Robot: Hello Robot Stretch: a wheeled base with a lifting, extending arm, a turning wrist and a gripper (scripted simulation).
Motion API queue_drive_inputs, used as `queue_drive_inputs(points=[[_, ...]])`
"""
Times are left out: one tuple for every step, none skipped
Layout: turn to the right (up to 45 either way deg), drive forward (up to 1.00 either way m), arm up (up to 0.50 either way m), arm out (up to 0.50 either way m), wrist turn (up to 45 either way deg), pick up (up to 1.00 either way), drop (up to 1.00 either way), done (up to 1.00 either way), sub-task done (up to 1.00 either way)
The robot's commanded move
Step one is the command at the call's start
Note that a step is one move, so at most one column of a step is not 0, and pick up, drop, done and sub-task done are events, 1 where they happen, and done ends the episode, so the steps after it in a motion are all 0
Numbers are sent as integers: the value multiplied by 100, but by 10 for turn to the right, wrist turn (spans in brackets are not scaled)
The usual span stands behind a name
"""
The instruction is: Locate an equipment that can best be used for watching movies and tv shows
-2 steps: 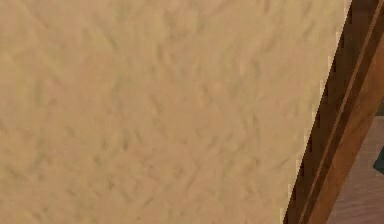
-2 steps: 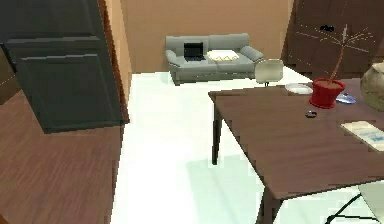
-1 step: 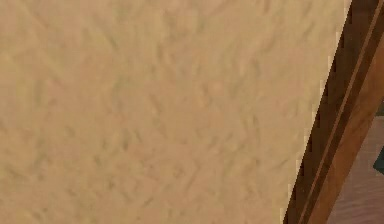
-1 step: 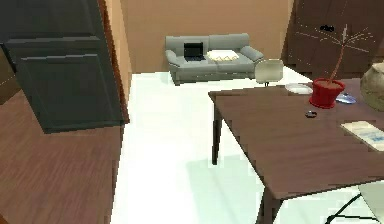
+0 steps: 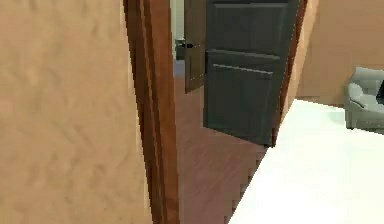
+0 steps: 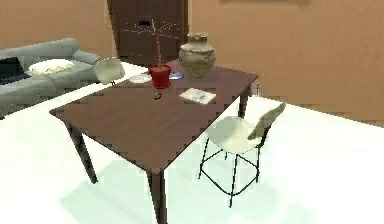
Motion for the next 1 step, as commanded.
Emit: queue_drive_inputs(points=[[450,0,0,0,0,0,0,0,0]])
